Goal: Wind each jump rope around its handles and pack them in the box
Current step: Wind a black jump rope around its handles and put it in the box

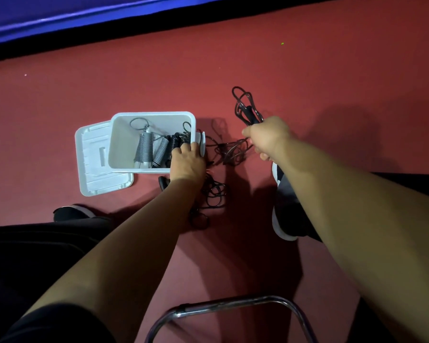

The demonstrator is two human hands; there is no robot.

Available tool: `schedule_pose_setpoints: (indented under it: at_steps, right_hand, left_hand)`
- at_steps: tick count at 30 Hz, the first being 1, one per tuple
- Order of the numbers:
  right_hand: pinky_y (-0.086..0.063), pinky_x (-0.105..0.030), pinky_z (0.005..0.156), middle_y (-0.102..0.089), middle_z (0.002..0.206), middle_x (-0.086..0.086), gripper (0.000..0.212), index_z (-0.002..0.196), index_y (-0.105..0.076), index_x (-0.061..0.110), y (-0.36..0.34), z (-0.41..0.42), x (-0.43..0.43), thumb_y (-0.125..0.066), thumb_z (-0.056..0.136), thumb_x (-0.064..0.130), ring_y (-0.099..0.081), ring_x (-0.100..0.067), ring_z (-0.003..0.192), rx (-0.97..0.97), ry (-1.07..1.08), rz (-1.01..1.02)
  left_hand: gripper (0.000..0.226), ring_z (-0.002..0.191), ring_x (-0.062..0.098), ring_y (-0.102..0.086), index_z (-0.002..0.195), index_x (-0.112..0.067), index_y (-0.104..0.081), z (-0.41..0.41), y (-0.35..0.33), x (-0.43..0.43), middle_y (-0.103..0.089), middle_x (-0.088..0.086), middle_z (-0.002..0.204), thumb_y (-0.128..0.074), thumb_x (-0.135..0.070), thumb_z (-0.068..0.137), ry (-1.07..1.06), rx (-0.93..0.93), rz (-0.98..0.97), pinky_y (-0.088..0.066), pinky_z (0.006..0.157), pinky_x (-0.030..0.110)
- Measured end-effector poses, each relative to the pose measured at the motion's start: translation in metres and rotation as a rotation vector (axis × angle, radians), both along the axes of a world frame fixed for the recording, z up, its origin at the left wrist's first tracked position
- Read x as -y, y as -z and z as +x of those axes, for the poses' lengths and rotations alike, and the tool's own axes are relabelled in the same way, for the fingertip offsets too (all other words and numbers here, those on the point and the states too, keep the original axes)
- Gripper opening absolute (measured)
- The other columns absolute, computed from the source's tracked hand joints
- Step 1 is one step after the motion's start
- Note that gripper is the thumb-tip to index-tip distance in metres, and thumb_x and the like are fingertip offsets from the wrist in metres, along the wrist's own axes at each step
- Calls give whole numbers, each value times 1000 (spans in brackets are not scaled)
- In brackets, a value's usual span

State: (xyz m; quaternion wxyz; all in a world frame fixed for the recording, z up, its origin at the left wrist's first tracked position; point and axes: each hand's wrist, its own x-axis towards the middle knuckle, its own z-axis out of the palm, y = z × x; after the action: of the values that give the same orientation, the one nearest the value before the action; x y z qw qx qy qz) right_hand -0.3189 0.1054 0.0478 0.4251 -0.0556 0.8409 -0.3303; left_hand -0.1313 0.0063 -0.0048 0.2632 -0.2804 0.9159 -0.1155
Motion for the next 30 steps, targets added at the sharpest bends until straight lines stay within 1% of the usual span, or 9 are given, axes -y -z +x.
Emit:
schedule_pose_setpoints:
  at_steps: [3, 6, 12, 16, 21, 24, 26, 28, 30]
  right_hand:
    - [-35, -27, 41, -62, 74, -6, 10, 90, -67, 17, 5, -5, 0, -75, 87, 22, -46, -19, 47, 8, 30, -15]
    - [-32, -23, 39, -59, 75, -5, 10, 89, -66, 17, 9, -8, 0, -75, 87, 20, -42, -17, 45, 30, 77, -29]
    - [-32, -25, 39, -60, 77, -5, 12, 92, -66, 18, 14, -7, -2, -77, 87, 21, -43, -17, 47, 36, 57, -20]
    - [-34, -26, 40, -61, 77, -7, 13, 90, -66, 17, 14, -6, 0, -77, 87, 23, -45, -20, 49, 28, 35, -14]
    - [-35, -26, 41, -64, 78, -7, 14, 91, -67, 16, 13, -4, 0, -78, 88, 24, -47, -20, 50, 17, 15, -11]
    - [-35, -26, 40, -63, 81, -6, 13, 91, -67, 17, 13, -4, -2, -78, 89, 24, -47, -19, 52, 16, 0, -7]
    - [-36, -26, 40, -64, 81, -6, 13, 91, -67, 18, 12, -4, -2, -78, 90, 24, -47, -19, 52, 14, 1, -4]
    - [-36, -25, 40, -64, 81, -6, 13, 91, -67, 18, 11, -4, -2, -78, 90, 24, -47, -18, 51, 9, 1, -7]
    - [-35, -26, 40, -63, 81, -6, 14, 89, -65, 18, 12, -3, -2, -78, 90, 23, -46, -18, 50, 10, -3, -16]
  left_hand:
    - [39, 123, 29, -48, 136, -24, -66, 8, 5, -2, -49, 6, 137, -40, -26, 106, -94, -57, 22, -40, 97, 42]
    - [42, 123, 29, -49, 144, -30, -55, 18, 5, -6, -51, 6, 134, -36, -28, 107, -177, -100, 47, -40, 99, 45]
    - [62, 119, 30, -50, 145, -56, -48, 30, 7, 0, -47, 4, 124, -55, -23, 93, -290, -259, 231, -43, 102, 45]
    - [58, 114, 30, -49, 140, -50, -60, 35, 16, 5, -47, 3, 116, -57, -18, 92, -356, -472, 385, -45, 100, 43]
    - [49, 105, 33, -54, 139, -33, -66, 42, 25, 6, -54, 3, 113, -57, -17, 94, -287, -613, 403, -50, 88, 44]
    - [58, 100, 37, -54, 142, -20, -65, 44, 28, -1, -58, 9, 119, -49, -12, 87, -238, -694, 367, -51, 82, 44]
    - [61, 98, 36, -51, 146, -19, -61, 45, 29, -5, -57, 9, 126, -54, -6, 86, -256, -723, 318, -50, 81, 43]
    - [67, 99, 36, -50, 151, -18, -54, 45, 29, -7, -56, 8, 134, -57, -5, 85, -272, -704, 298, -50, 82, 44]
    - [73, 104, 35, -50, 156, -19, -46, 41, 24, -5, -52, 6, 143, -52, -11, 84, -260, -640, 312, -49, 85, 44]
